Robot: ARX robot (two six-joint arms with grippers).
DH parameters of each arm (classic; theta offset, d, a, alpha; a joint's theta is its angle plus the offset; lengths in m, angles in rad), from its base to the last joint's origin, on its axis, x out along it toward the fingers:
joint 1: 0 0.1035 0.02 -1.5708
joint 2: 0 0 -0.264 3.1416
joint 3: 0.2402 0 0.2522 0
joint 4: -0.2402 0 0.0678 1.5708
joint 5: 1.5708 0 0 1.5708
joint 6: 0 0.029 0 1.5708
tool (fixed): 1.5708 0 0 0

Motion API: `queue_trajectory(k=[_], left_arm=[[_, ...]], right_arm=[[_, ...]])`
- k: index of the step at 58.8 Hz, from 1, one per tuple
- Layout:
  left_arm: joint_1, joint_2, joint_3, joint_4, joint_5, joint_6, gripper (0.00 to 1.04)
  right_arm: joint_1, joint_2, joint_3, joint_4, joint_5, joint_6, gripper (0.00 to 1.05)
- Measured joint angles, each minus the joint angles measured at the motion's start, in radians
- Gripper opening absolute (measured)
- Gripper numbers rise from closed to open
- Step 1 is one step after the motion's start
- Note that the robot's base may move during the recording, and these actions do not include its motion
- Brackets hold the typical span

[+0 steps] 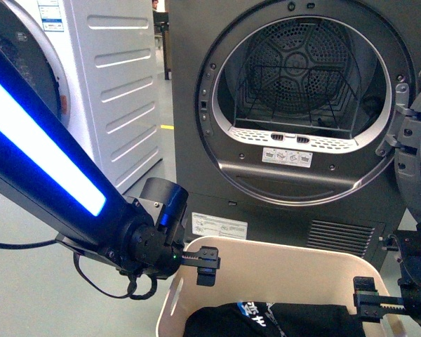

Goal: Move hamper under clothes hanger

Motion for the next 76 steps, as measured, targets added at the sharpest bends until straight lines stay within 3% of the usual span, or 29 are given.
queue_trajectory(k=[50, 76], left_arm=[[0.002, 0.084, 0.056, -0.036, -0.005, 0.003, 0.98], [-0.011, 0.102, 0.069, -0.05, 0.003, -0.003, 0.98]], right_arm=[[-0.019, 0.102, 0.052, -0.021, -0.002, 0.006, 0.97], [0.015, 0.13, 0.076, -0.061, -0.013, 0.008, 0.97]])
